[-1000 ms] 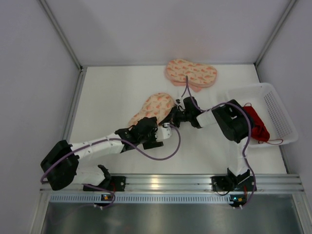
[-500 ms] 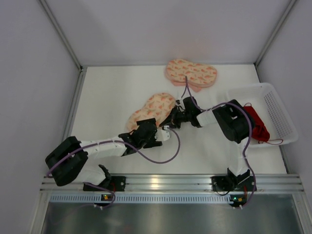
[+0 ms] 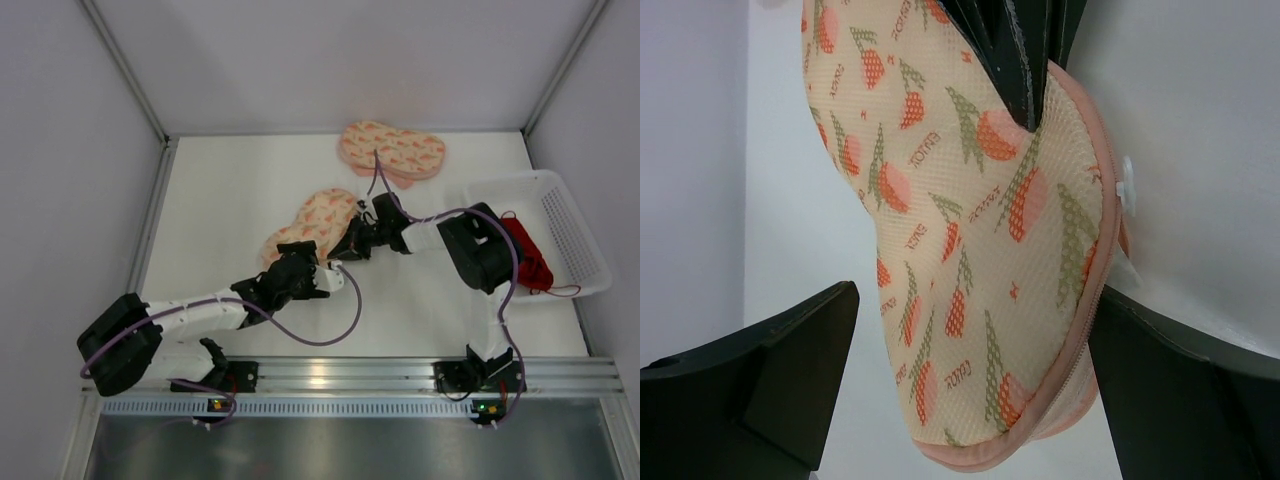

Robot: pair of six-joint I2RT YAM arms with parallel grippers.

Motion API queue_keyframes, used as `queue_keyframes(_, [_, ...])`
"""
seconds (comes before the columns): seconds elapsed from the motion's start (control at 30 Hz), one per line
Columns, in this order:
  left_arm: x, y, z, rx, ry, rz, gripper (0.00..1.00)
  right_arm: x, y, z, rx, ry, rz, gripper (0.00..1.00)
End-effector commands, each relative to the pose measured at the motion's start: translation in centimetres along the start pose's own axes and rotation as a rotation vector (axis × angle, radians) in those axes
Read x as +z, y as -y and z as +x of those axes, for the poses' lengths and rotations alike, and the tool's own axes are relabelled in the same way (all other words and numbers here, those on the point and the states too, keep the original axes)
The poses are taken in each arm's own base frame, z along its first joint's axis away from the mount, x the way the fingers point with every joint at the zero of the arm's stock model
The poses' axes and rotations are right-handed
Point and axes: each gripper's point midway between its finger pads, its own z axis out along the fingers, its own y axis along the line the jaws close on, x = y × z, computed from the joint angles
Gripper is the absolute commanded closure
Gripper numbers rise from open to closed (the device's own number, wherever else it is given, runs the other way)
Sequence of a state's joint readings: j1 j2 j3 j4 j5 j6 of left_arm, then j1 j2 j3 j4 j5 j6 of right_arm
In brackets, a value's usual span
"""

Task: Place the bra in the laundry bag and zip it closed
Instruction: Zip the zipper on the laundry bag.

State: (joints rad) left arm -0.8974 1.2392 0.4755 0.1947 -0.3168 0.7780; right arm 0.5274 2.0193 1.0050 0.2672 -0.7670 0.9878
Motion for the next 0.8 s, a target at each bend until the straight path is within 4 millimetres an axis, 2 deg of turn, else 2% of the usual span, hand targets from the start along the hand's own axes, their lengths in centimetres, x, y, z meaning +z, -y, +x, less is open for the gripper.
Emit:
queue_keyframes(0.0, [-0.3, -2.3, -1.7, 0.000, 0.058, -0.068, 0.02, 0.1, -0.1, 1.5, -0.014, -0.082, -0.002, 1.00])
queue_keyframes(0.1, [0.2, -1.8, -1.0, 0.012, 0.044, -0.068, 0.02, 0.1, -0.2, 1.5, -0.033, -0.088, -0.004, 1.00])
queue_keyframes(0.23, [-0.1, -2.5, -1.8, -0.005, 0.056, -0.054, 0.02, -0.1, 0.4, 1.3, -0.061, -0.081, 0.035, 1.00])
queue_keyframes(0.4, [-1.0, -2.0, -2.1, -0.037, 0.048, 0.009, 0.02, -0.1, 0.6, 0.9, -0.071, -0.068, 0.044, 1.00])
queue_keyframes(0.77, [-1.3, -0.5, -0.5, -0.091, -0.029, 0.071, 0.02, -0.6, -0.2, 0.6, -0.118, -0.059, 0.038, 1.00])
